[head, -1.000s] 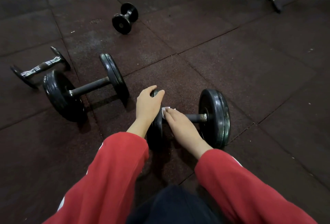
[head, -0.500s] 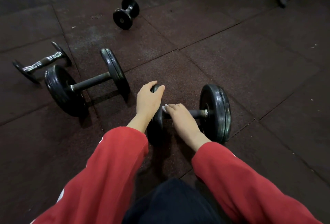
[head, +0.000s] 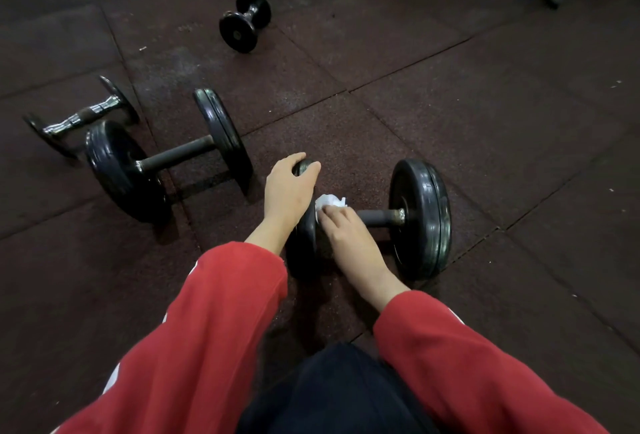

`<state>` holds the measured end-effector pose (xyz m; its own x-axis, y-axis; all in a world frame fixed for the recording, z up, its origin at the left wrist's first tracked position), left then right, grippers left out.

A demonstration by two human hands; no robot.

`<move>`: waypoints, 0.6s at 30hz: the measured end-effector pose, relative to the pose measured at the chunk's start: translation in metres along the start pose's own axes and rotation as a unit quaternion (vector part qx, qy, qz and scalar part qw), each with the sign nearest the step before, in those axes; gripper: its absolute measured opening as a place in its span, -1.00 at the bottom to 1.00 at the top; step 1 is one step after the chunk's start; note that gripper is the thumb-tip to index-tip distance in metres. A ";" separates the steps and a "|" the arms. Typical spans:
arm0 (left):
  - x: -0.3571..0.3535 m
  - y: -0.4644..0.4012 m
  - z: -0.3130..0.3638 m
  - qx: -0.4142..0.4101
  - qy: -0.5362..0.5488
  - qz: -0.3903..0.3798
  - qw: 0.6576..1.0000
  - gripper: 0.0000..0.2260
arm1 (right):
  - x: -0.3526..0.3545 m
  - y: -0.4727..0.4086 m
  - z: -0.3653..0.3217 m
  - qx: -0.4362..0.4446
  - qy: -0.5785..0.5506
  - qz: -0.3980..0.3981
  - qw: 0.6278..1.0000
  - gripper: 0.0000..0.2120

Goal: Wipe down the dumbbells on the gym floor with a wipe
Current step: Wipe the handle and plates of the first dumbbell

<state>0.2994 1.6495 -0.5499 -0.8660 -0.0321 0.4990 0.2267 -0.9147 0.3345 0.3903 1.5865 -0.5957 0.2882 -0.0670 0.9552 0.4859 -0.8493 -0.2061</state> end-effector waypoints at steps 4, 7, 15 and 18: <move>0.001 0.000 0.001 0.000 0.005 -0.003 1.000 -0.61 | 0.004 0.017 -0.007 0.028 0.072 0.013 0.997 -0.56; 0.000 0.000 0.000 0.002 0.007 -0.005 1.000 -0.61 | 0.006 0.024 0.000 0.008 0.104 -0.014 0.994 -0.56; 0.001 0.001 -0.001 -0.002 0.006 -0.001 1.000 -0.62 | 0.011 0.003 0.008 -0.040 0.067 -0.076 0.994 -0.67; 0.001 0.002 0.000 -0.004 0.002 -0.002 1.000 -0.62 | 0.009 0.003 0.003 -0.036 0.059 -0.108 0.992 -0.62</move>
<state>0.2991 1.6480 -0.5490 -0.8691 -0.0293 0.4938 0.2188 -0.9180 0.3306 0.3967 1.5843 -0.5884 0.0840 0.0627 0.9945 0.4650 -0.8851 0.0165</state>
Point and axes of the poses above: each hand's wrist, its own y-axis away from the middle knuckle, its own x-axis out of the back of the hand, z = x × y, the point moved 5 cm from there along -y, towards the middle knuckle, and after that the axes turned 15 degrees about x, right-handed, at the moved point
